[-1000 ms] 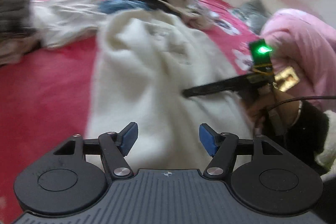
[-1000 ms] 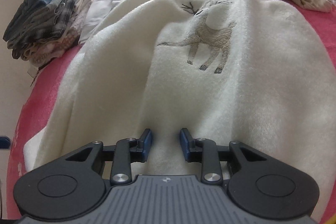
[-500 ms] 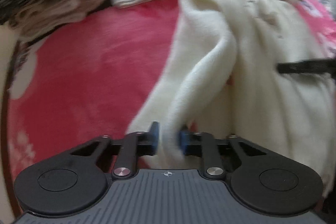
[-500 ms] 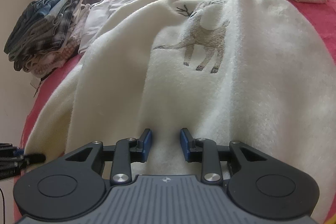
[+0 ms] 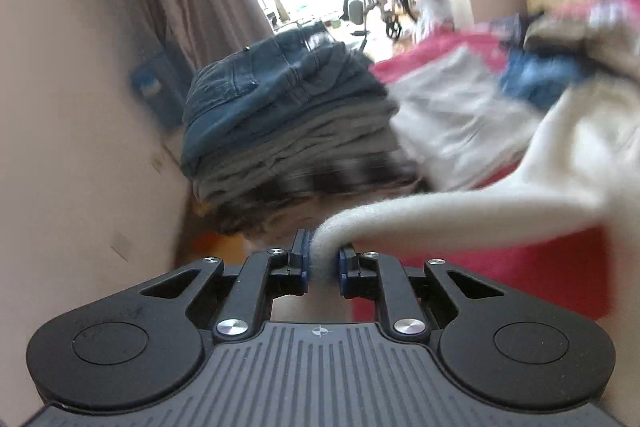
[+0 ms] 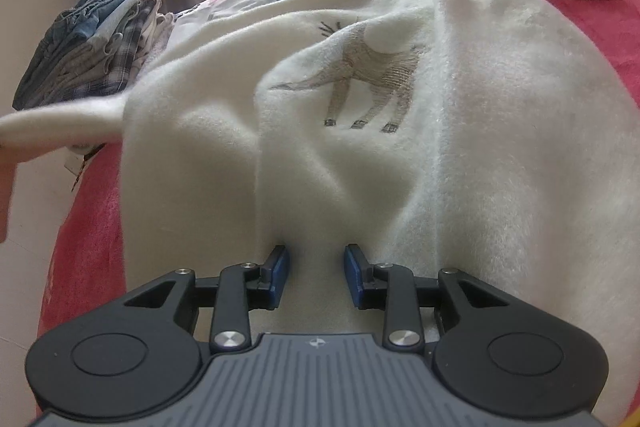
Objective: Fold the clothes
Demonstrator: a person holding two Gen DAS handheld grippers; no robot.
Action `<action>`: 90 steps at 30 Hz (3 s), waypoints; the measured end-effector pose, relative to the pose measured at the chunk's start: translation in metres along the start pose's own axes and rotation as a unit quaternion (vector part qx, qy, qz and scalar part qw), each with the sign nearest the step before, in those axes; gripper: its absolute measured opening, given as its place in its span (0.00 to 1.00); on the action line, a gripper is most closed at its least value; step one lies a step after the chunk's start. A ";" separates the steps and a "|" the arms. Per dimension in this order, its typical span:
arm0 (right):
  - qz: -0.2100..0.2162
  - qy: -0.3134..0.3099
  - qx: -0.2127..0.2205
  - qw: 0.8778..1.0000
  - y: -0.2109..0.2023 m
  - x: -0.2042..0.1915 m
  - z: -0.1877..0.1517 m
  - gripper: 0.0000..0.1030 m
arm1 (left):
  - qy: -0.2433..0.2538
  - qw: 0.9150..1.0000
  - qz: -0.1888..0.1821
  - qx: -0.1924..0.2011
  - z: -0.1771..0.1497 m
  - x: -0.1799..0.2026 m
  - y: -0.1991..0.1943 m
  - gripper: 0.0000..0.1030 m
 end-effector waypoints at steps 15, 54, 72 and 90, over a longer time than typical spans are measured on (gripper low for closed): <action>0.007 -0.020 -0.004 1.000 0.002 -0.005 -0.002 0.46 | -0.059 0.985 -0.076 -0.140 -0.081 -0.027 0.079 0.54; -0.123 -0.020 -0.046 0.991 -0.076 0.011 -0.026 0.74 | -0.035 0.897 -0.431 -0.095 -0.073 0.208 -0.021 0.65; -0.105 0.072 0.014 0.992 -0.100 0.029 -0.053 0.29 | 0.019 0.915 -0.392 -0.090 -0.067 0.217 -0.027 0.65; -0.138 0.058 0.028 0.988 -0.105 0.035 -0.042 0.18 | 0.015 0.917 -0.387 -0.092 -0.073 0.221 -0.020 0.69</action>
Point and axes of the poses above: each gripper's, at about its wrist camera, not at the fingertips, and y roughly the way its jaws point, x to its right, z to its top, the point moved 3 cm from there along y, roughly the way its jaws point, and after that the axes turned 1 degree about z, right-handed, at the moved point
